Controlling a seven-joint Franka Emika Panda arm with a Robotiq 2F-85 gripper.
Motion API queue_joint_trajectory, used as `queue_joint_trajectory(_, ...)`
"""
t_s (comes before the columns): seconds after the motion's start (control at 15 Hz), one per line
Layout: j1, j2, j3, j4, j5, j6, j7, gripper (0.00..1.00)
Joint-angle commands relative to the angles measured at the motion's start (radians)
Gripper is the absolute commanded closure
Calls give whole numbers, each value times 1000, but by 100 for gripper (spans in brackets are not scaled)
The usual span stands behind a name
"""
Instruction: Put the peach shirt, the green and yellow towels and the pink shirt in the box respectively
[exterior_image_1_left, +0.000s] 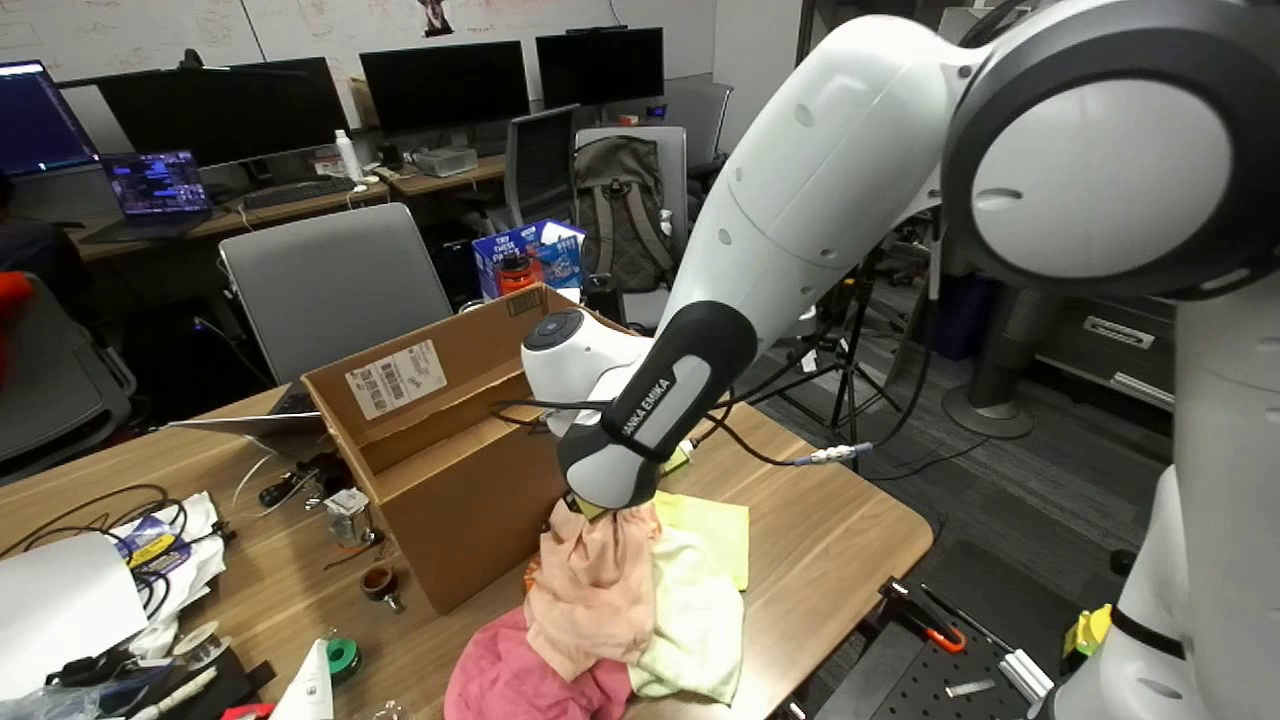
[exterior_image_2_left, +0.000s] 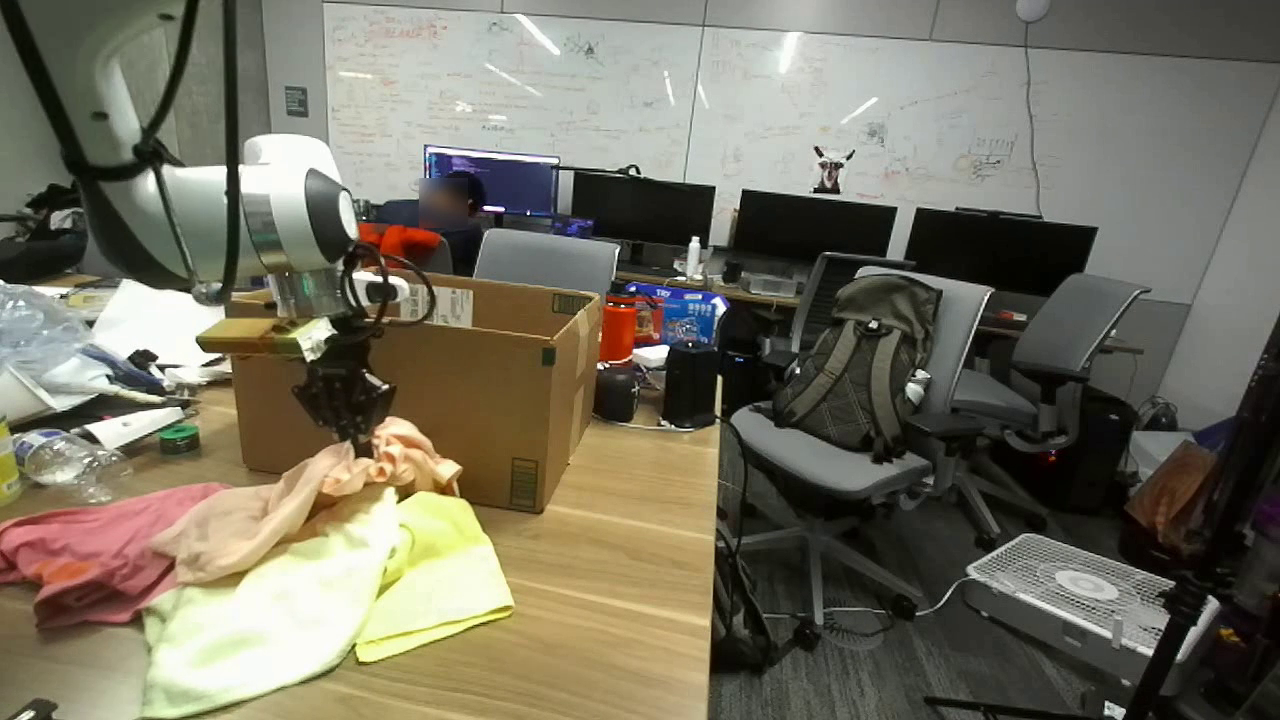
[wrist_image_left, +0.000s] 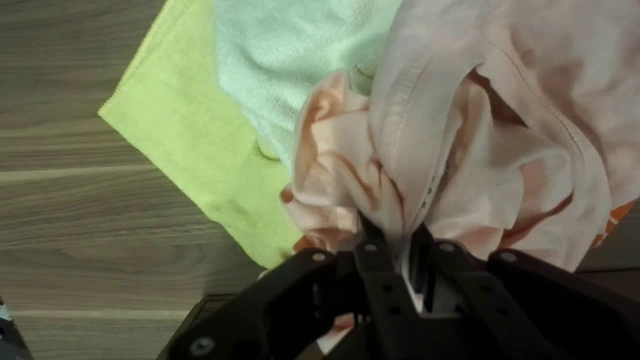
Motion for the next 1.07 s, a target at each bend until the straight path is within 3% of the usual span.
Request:
queue_joint_trajectory(0.0,16,-175,7,-88,-100,-86,104,96)
queue_joint_trajectory(0.47,-45,-402,154,-94,-281,-248,218,96)
queue_joint_trajectory(1.0,-143,-544,311,2,-307,-302,220,96)
